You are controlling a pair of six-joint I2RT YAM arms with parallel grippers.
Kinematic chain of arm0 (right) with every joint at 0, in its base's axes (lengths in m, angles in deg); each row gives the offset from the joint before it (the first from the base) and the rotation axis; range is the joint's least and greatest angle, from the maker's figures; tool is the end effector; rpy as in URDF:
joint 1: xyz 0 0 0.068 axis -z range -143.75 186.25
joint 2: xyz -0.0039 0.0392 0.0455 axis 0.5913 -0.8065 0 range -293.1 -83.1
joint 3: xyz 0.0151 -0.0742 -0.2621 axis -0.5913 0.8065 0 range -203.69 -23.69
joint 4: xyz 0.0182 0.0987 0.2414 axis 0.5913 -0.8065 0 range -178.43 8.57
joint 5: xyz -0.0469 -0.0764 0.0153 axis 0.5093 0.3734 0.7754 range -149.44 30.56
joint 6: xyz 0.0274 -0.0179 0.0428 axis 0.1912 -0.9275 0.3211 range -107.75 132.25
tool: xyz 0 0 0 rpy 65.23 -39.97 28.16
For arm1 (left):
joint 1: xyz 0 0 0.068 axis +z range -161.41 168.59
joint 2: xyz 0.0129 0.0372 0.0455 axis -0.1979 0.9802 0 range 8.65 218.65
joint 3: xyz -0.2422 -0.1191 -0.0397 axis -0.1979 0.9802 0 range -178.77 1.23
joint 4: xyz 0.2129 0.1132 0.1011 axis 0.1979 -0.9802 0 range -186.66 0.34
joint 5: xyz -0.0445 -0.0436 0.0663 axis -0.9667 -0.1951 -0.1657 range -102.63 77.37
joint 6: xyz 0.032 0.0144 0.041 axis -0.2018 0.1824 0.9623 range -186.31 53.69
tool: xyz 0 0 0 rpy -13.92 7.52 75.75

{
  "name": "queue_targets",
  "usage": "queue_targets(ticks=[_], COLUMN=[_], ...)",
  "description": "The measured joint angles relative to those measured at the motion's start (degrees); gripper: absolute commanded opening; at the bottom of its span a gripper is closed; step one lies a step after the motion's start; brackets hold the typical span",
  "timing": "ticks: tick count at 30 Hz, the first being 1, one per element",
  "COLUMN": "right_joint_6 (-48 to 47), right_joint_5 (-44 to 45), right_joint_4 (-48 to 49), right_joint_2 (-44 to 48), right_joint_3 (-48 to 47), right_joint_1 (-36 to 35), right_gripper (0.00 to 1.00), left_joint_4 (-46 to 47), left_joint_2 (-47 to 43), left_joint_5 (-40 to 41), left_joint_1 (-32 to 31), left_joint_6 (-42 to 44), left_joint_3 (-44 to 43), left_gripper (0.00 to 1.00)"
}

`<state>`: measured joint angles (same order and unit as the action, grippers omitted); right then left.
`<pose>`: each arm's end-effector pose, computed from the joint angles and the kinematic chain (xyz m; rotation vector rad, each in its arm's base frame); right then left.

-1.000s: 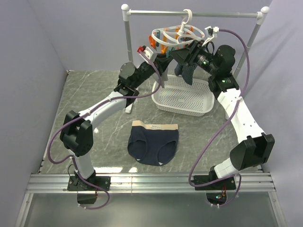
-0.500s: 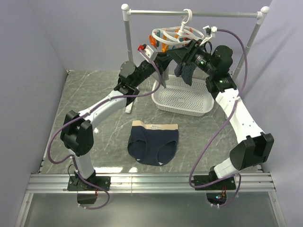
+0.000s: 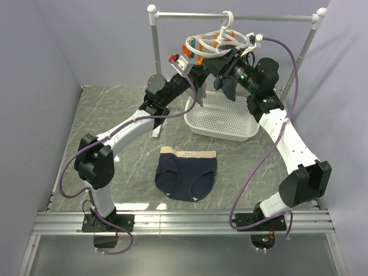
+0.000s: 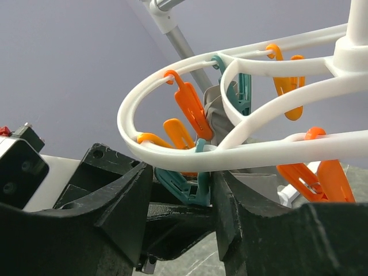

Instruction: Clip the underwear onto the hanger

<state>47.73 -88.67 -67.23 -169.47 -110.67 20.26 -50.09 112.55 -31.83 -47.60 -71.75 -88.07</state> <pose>0.3308 0.1130 0.4665 -0.2229 1.4135 1.0827 0.3428 -0.2653 0.4115 0.6043 1.0371 -0.8301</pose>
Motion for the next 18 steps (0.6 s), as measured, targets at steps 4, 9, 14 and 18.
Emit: queue_targets(ticks=[4, 9, 14, 18], right_joint_6=[-0.5, -0.9, -1.2, -1.2], right_joint_5=[0.5, 0.9, 1.0, 1.0], right_joint_4=[0.0, 0.2, 0.2, 0.3], right_joint_2=[0.0, 0.0, 0.0, 0.0], right_joint_3=[0.0, 0.1, 0.1, 0.1], right_joint_1=[0.0, 0.0, 0.0, 0.0], right_gripper=[0.40, 0.19, 0.04, 0.00], left_joint_4=[0.0, 0.0, 0.0, -0.2], left_joint_2=[0.0, 0.0, 0.0, 0.0], left_joint_5=[0.0, 0.0, 0.0, -0.5], left_joint_1=[0.0, 0.0, 0.0, 0.0], left_joint_6=[0.0, 0.0, -0.1, -0.2], left_joint_3=[0.0, 0.0, 0.0, 0.0], left_gripper=[0.00, 0.00, 0.33, 0.58])
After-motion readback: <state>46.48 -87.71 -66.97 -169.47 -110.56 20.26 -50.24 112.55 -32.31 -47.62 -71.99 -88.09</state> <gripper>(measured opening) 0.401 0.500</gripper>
